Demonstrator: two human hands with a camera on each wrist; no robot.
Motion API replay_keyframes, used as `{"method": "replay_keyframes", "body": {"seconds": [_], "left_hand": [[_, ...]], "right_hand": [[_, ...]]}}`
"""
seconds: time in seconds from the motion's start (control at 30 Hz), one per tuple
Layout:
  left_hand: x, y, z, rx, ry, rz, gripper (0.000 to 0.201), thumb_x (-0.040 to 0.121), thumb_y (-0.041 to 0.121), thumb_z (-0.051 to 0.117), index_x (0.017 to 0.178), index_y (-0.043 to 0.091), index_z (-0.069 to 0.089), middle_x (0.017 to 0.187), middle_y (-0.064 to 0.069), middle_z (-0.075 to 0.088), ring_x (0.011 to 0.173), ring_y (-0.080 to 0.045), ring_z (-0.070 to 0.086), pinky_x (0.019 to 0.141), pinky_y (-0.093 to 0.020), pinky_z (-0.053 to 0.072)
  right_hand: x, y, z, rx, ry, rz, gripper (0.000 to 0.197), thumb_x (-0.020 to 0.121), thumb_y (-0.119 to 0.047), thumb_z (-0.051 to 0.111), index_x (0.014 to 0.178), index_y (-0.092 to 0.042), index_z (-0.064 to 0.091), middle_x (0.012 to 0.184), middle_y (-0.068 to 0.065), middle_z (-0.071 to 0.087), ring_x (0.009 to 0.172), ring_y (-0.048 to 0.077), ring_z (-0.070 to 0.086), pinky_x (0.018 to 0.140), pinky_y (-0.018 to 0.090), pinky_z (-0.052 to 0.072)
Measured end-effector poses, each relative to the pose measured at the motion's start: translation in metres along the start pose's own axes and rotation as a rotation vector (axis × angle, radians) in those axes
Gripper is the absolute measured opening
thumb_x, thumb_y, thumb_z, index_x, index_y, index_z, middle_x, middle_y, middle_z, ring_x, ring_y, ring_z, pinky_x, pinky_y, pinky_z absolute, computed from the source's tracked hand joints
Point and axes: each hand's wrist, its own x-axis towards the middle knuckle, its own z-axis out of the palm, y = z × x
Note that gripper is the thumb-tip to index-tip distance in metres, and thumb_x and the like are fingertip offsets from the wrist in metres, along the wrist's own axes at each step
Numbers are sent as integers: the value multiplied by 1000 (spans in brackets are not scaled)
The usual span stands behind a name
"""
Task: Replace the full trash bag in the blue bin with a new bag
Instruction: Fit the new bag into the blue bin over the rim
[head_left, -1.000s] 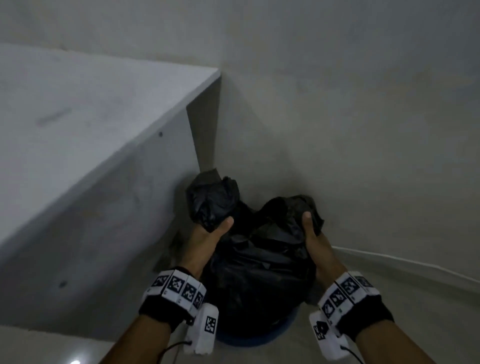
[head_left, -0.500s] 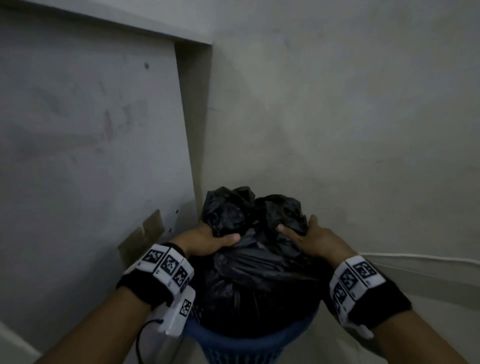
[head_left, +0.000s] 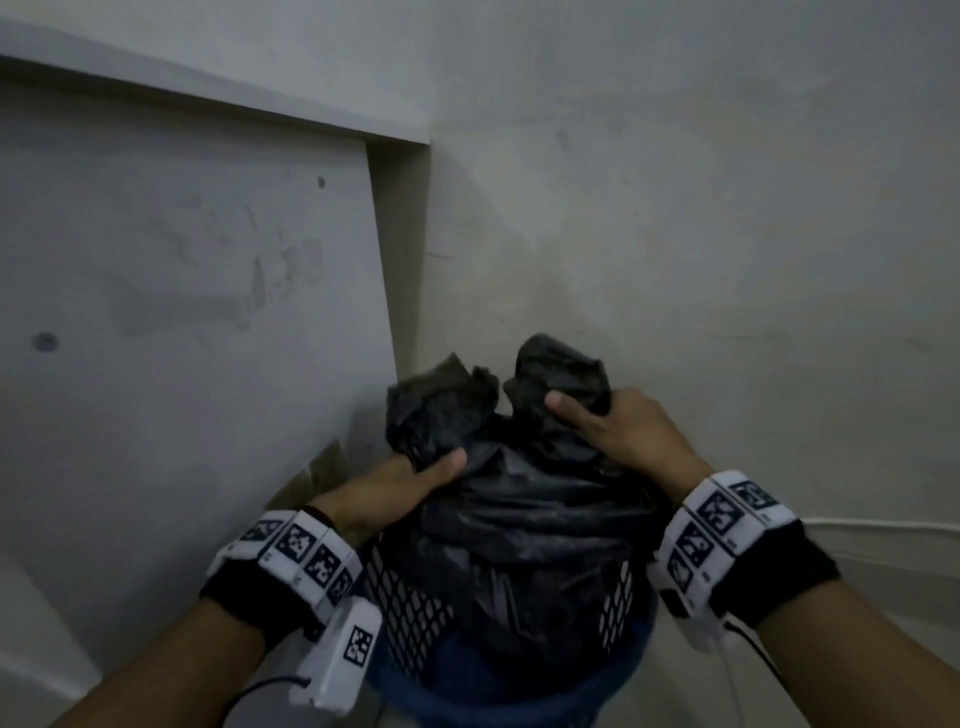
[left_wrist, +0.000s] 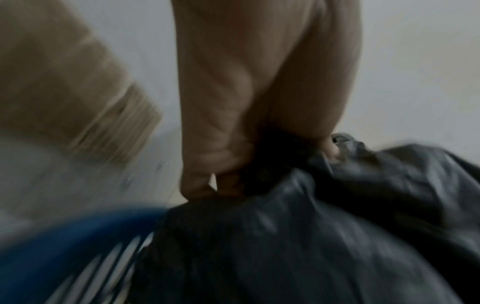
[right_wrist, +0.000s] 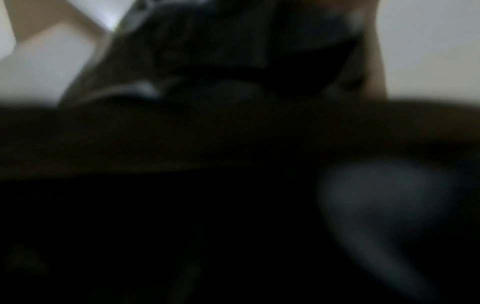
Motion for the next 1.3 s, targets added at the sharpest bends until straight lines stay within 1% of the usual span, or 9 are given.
{"method": "replay_keyframes", "body": {"seconds": [0.23,0.37,0.6,0.73,0.9,1.03,1.13,1.23,1.3], "left_hand": [[-35,58,-28,-144,365,309,32,86,47,58,114,31,56,97,15,64,75,7,65,64,-9,51],[-54,70,-32,-71,412,434,23,87,44,57,110,44,51,106,27,60,90,15,59,79,-7,48],[-63,70,-28,-130,404,479,8,89,40,52,97,42,54,79,36,66,78,17,62,64,-2,46],[-53,39,-15,-143,312,348,37,80,53,54,114,39,51,93,33,65,83,12,63,68,-3,47],[-49,-12,14,-2,327,260,68,86,50,53,142,37,17,121,32,37,113,11,43,90,1,29],[-52,-52,28,182,394,303,60,82,63,50,132,41,27,110,30,52,97,15,55,84,-5,44],[-58,-66,39,295,450,281,66,84,61,44,139,26,30,109,24,54,83,17,51,76,5,35],[-56,-73,48,395,392,257,41,87,62,37,102,24,42,105,-14,67,88,-13,62,68,4,38],[-49,-71,51,420,295,242,65,87,67,32,123,14,41,115,-14,64,92,-15,63,76,-2,41]], "right_hand": [[0,-44,-12,642,-74,105,87,71,-85,39,107,-10,64,103,9,68,88,26,66,76,36,54],[-7,-55,-6,969,-208,23,89,59,-85,48,119,-21,64,119,5,69,106,27,68,95,46,53],[-13,-50,-2,1263,-381,-75,64,91,-69,19,121,-29,59,113,-1,72,106,21,69,91,41,56],[-15,-33,30,1133,-375,81,58,94,-63,20,114,-25,58,101,0,75,78,14,74,62,27,60],[-30,5,47,698,-502,218,107,55,-91,53,134,-19,54,130,6,62,109,28,63,103,44,47],[-34,16,36,406,-427,135,63,92,-58,43,140,-17,47,128,-2,56,103,17,54,92,26,41],[-36,26,33,162,-414,43,84,75,-78,49,143,-29,42,143,-3,50,122,22,53,100,31,43],[-38,42,37,-54,-351,111,114,58,-88,47,150,-25,27,144,6,48,119,32,54,87,34,45],[-43,51,41,-209,-277,148,107,65,-82,46,148,-17,26,133,14,55,109,34,59,74,32,42]]}}
